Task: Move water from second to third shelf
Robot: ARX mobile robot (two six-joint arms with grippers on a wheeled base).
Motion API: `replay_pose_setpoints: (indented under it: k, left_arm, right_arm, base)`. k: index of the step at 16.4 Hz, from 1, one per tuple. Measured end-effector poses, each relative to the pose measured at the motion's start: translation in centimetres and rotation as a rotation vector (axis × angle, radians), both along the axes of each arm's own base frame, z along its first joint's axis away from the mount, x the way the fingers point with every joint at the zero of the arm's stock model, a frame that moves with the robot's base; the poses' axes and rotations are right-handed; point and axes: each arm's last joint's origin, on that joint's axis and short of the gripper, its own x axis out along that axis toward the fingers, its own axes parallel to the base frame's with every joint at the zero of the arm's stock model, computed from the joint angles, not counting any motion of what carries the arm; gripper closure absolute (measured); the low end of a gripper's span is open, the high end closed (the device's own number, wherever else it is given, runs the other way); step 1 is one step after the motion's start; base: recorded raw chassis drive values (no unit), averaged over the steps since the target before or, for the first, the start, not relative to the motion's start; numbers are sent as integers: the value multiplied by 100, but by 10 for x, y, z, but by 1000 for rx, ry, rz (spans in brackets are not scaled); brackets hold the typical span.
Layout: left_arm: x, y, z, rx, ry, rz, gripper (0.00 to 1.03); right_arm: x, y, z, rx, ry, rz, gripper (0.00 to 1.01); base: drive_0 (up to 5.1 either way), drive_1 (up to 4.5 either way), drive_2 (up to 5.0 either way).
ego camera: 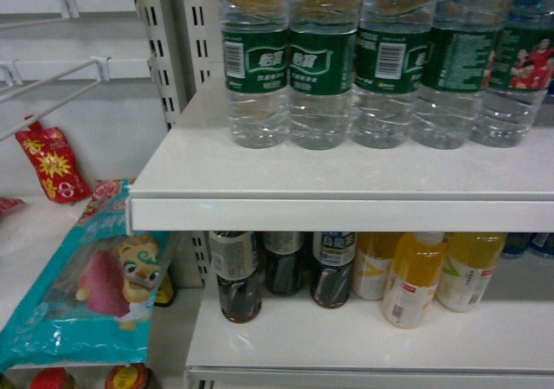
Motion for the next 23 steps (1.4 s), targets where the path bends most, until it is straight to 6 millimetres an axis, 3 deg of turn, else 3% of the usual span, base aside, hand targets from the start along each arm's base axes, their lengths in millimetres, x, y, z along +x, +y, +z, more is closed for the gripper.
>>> replay_pose_setpoints:
  k: [2, 13, 15, 18, 23]
  left_arm:
    - [0, 0, 0, 0, -1, 0, 5]
    - [0, 0, 0, 0, 0, 0, 5]
    - [0, 0, 0, 0, 0, 0, 5]
    - [0, 0, 0, 0, 0, -1, 5]
    - [0, 0, 0, 0, 0, -1, 5]
  right_arm:
    - [0, 0, 0, 0, -1, 0, 61]
    - [0, 0, 0, -1, 1, -2, 61]
    - [2, 1, 1, 10, -112, 21, 61]
    - [24, 13, 25, -4, -193, 104, 61]
    - [66, 29, -9, -33, -23, 169, 61]
  base:
    - [-491, 250, 250]
    - [0, 0, 0]
    - [0, 0, 0]
    - [0, 0, 0]
    - [0, 0, 0]
